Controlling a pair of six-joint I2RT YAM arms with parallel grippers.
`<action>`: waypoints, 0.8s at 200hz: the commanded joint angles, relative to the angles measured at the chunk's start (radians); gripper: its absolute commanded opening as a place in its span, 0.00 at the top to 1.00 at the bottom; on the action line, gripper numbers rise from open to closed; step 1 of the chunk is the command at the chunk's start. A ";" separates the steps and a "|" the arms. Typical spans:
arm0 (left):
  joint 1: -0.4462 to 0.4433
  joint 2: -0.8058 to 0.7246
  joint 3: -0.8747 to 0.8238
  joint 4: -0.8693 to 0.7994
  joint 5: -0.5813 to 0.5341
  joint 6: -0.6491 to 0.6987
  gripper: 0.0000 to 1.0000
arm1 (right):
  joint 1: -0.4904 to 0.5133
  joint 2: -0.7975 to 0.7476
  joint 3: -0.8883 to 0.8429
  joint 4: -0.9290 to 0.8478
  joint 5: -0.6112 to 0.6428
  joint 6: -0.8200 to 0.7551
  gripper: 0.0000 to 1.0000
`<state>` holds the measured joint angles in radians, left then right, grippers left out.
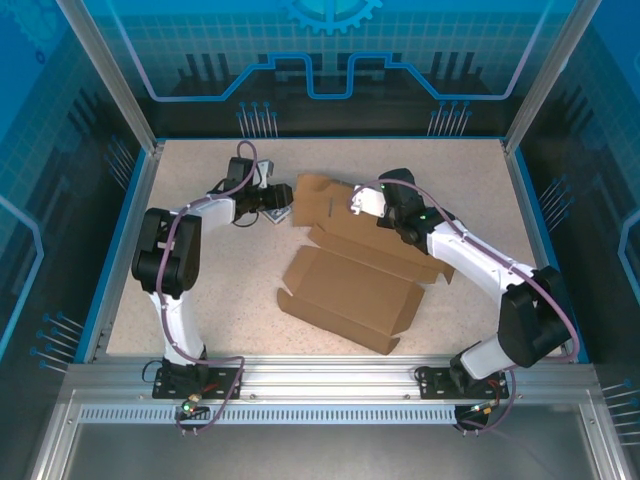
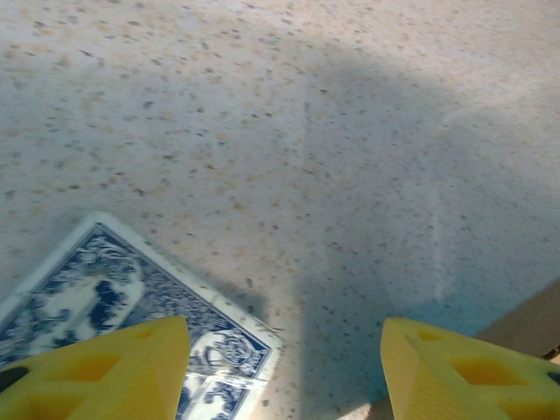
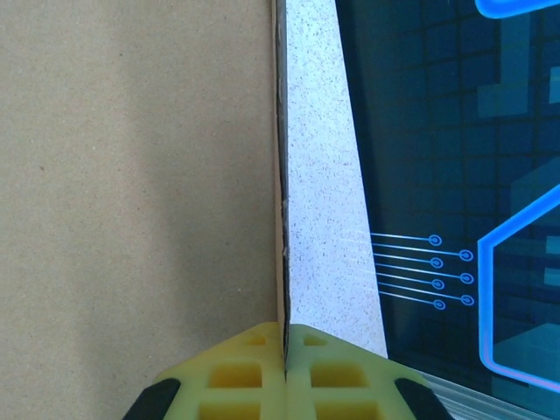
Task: Fold the paper box
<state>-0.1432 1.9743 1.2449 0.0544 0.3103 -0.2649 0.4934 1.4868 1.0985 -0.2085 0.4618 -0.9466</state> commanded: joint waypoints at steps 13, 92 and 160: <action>0.002 -0.033 -0.089 0.157 0.187 -0.039 0.39 | -0.009 -0.054 -0.021 0.038 -0.007 0.047 1.00; -0.024 -0.043 -0.172 0.340 0.289 -0.080 0.42 | -0.018 -0.089 -0.048 0.038 -0.035 0.085 1.00; -0.026 -0.066 -0.182 0.343 0.261 -0.047 0.44 | -0.029 -0.084 -0.057 0.026 -0.037 0.073 1.00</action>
<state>-0.1665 1.9530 1.0634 0.3843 0.5667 -0.3412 0.4767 1.4220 1.0523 -0.1997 0.4370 -0.8795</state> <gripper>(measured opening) 0.563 0.048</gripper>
